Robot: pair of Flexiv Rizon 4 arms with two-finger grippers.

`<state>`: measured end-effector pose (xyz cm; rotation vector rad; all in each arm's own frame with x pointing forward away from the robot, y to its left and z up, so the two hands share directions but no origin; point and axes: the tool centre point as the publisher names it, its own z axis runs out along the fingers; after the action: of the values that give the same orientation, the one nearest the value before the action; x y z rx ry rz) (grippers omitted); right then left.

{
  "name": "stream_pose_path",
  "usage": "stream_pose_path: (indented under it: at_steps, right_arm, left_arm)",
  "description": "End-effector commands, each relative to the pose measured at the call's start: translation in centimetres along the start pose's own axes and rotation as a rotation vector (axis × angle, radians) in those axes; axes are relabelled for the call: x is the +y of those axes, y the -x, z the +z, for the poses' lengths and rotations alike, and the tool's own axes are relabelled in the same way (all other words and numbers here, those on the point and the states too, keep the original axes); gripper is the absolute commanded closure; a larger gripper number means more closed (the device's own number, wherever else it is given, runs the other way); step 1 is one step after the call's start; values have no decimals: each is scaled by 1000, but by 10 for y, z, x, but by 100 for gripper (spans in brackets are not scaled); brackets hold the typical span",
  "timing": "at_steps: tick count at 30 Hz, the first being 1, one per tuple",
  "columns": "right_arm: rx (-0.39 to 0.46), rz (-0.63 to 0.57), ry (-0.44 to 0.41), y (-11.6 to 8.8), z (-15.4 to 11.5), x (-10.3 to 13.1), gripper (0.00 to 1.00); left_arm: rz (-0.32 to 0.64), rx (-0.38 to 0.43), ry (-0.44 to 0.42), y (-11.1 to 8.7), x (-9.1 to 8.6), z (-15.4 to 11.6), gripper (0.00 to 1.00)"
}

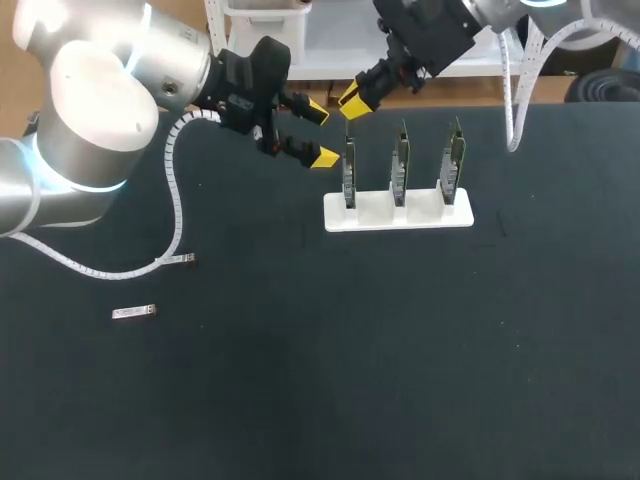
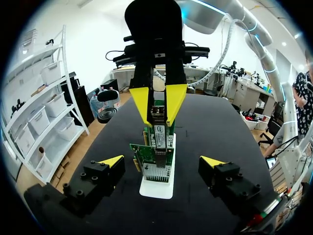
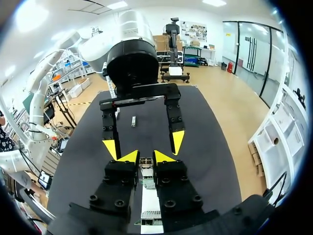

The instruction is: Pick up the optical module with the left hand, and insert it into the network port with the right hand.

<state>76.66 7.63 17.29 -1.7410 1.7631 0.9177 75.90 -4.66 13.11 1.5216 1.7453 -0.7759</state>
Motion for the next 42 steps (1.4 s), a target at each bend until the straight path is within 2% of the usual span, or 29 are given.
stream_pose_path:
  at_steps: [1,42]
  right_arm:
    - [2,2,2,0,2,-1,100]
    - [41,16,7,-10,5,0,100]
  left_arm:
    - [-2,6,-1,1,1,1,0]
    - [-2,6,-1,1,1,1,0]
